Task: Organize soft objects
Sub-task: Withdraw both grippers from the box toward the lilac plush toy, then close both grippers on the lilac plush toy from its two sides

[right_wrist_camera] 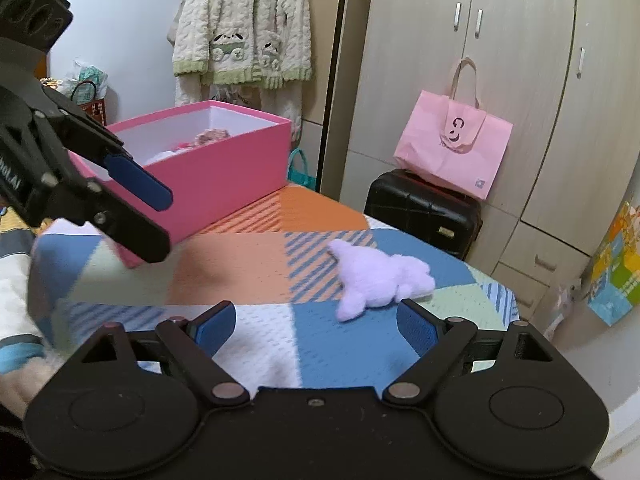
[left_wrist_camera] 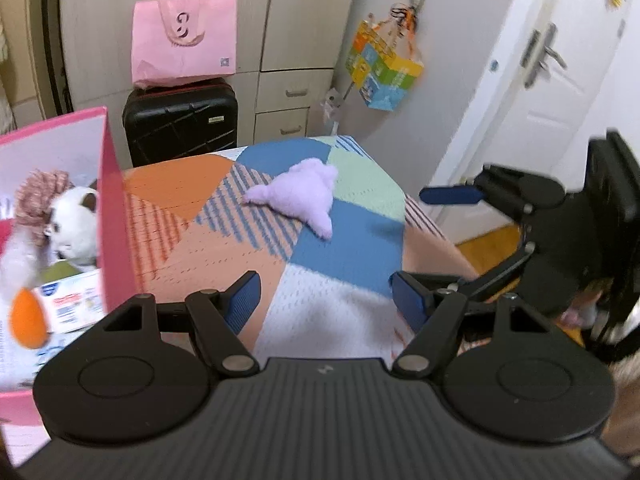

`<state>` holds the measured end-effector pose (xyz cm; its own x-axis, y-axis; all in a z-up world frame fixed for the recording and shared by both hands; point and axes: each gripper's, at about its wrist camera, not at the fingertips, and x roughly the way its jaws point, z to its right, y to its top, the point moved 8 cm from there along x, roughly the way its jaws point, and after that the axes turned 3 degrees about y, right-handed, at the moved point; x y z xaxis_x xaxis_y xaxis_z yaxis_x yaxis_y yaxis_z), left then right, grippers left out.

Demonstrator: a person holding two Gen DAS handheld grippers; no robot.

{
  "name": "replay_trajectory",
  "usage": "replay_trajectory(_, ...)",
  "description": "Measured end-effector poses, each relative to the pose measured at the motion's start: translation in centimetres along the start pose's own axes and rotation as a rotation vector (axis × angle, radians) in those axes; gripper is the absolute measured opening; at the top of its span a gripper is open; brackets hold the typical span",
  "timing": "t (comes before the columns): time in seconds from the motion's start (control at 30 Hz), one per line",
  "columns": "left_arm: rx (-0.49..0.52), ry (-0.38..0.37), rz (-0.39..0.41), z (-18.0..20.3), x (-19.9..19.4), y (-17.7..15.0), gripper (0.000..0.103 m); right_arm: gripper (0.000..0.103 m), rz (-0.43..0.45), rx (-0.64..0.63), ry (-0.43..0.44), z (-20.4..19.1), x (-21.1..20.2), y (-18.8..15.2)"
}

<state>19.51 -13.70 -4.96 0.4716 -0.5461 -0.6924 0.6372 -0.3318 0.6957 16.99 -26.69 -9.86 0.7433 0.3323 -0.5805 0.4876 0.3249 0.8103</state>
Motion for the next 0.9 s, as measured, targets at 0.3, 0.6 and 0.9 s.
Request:
replay_trajectory(0.3,-0.116,0.062,0.063,-2.2,7.3,2.4,0.072,0.092,-0.007,0.067,0.074,4.2,5.8,-1.2)
replay_trajectory(0.6,-0.227,0.079,0.086,-3.7,12.4,4.8,0.072,0.095,-0.036,0.019,0.060,7.8,10.2,-1.4)
replay_trajectory(0.9,-0.273,0.069,0.044,-2.2,16.9,5.5,0.072,0.102,-0.030,0.053,0.185,9.6,11.9,-1.8)
